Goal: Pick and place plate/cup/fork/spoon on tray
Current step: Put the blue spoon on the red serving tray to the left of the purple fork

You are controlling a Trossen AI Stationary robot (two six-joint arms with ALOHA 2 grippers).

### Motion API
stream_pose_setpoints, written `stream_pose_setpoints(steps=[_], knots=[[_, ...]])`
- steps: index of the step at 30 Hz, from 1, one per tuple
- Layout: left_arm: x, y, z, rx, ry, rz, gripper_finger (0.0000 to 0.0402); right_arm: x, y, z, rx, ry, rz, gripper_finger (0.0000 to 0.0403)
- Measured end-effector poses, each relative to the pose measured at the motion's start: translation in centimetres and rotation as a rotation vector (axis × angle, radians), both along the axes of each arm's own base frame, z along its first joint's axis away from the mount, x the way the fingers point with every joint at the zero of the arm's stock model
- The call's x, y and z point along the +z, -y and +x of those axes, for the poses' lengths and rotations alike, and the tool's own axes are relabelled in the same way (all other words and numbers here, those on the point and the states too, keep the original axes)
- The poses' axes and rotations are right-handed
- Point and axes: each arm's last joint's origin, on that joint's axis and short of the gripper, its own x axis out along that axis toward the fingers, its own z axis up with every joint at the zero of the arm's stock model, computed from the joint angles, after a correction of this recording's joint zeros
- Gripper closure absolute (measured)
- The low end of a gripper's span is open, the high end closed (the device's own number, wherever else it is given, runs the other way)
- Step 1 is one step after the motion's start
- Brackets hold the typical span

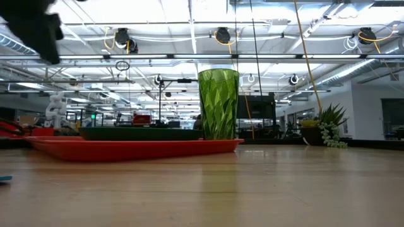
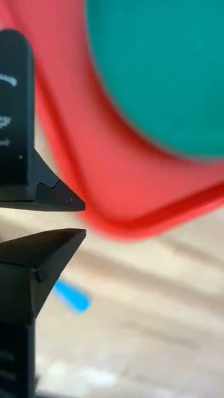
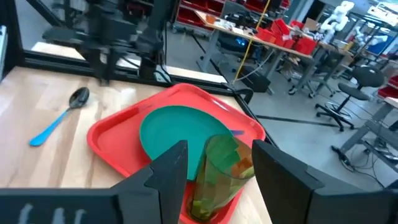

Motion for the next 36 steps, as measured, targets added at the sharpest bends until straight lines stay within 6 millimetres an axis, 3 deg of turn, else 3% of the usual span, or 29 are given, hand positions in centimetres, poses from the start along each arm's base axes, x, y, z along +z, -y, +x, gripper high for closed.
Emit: stream_pose_setpoints(steps=[8,13,19,30,36], knots=[[-1.7,7.3,1.7,-0.158,-0.118,-0.018,0.0344,0.2,-0.5,1.2,0.169,0.017,0.078,0.0232],[-2.6,10.4,2.3,-0.236,-0.139,0.012,0.0343,0.7,-1.0,1.7,0.228,0.063,0.083,0.0232],[-3.9,11.3,2.2,-0.230,-0.187,0.010,0.0333,0.9,-1.1,1.8,0.228,0.094,0.104,0.0232],[-5.7,12.0,1.9,-0.285,-0.257,0.060,0.0202,1.6,-2.1,1.3,0.284,0.152,0.127,0.0232],[-5.9,11.3,1.4,-0.314,-0.299,0.155,0.0181,1.7,-2.2,1.3,0.293,0.159,0.096,0.0232]])
